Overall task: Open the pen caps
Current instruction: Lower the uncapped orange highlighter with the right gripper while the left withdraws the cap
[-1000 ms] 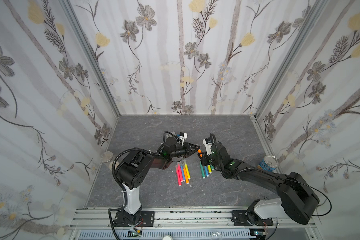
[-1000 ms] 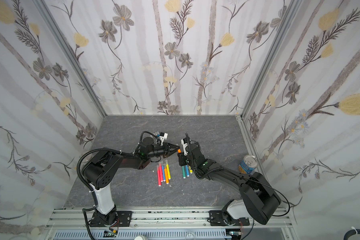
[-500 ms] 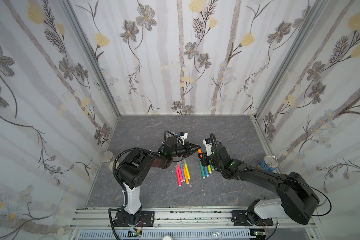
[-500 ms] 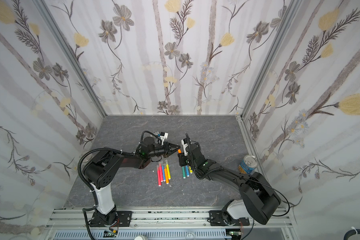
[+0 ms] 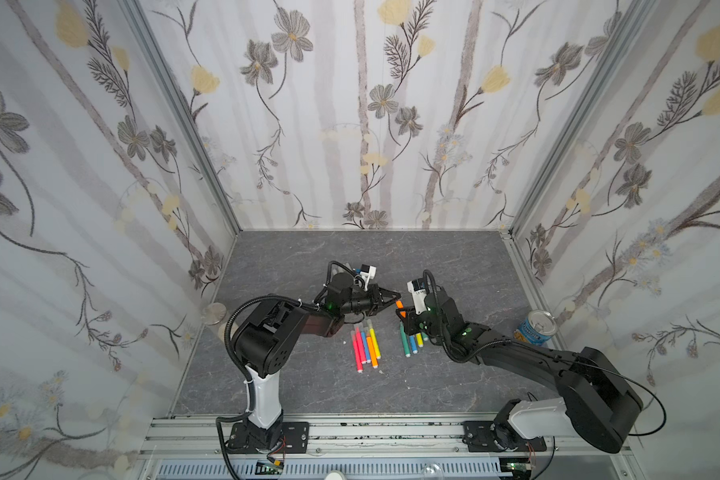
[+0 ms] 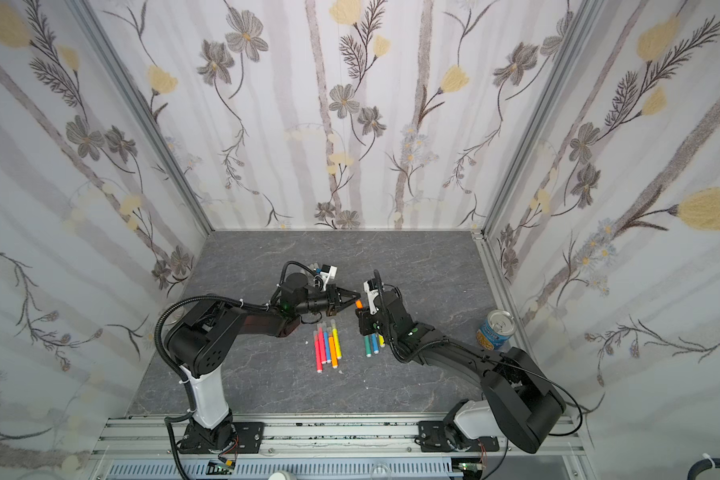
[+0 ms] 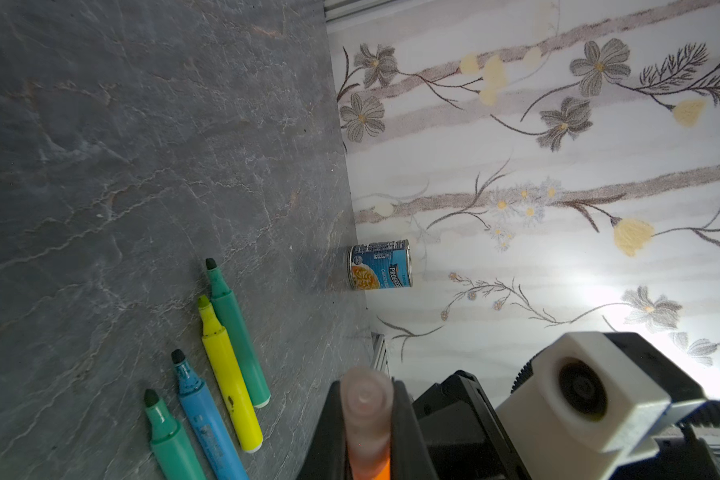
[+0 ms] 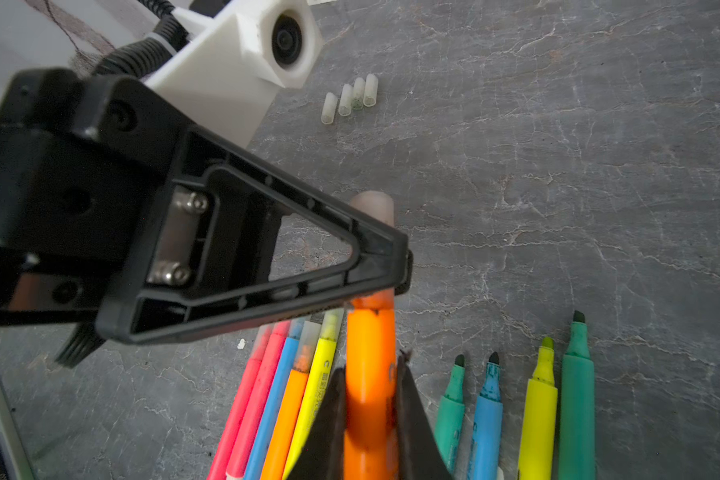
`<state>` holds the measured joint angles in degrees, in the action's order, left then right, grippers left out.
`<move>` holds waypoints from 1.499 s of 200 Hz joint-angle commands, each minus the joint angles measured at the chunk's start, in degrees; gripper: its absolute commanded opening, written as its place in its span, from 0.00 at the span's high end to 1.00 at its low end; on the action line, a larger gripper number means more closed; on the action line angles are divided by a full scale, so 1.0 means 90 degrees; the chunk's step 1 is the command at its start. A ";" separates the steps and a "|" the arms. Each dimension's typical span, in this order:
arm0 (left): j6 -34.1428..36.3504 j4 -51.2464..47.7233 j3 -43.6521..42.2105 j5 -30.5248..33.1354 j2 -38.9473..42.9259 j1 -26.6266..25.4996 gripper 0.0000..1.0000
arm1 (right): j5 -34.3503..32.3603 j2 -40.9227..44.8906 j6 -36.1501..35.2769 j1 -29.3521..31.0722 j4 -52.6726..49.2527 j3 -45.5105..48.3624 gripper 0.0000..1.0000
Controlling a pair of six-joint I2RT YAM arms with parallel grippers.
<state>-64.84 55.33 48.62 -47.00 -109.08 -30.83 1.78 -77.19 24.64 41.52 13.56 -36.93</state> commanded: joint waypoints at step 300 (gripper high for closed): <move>0.3005 -0.3583 -0.0177 0.1077 0.1040 0.2697 1.00 | -0.2097 -0.1380 0.1539 0.1434 -0.1507 -0.0425 1.00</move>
<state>-39.46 23.22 47.51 -38.13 -99.13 -7.11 -14.41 -88.66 37.28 54.22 0.78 -39.86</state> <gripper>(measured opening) 0.095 0.140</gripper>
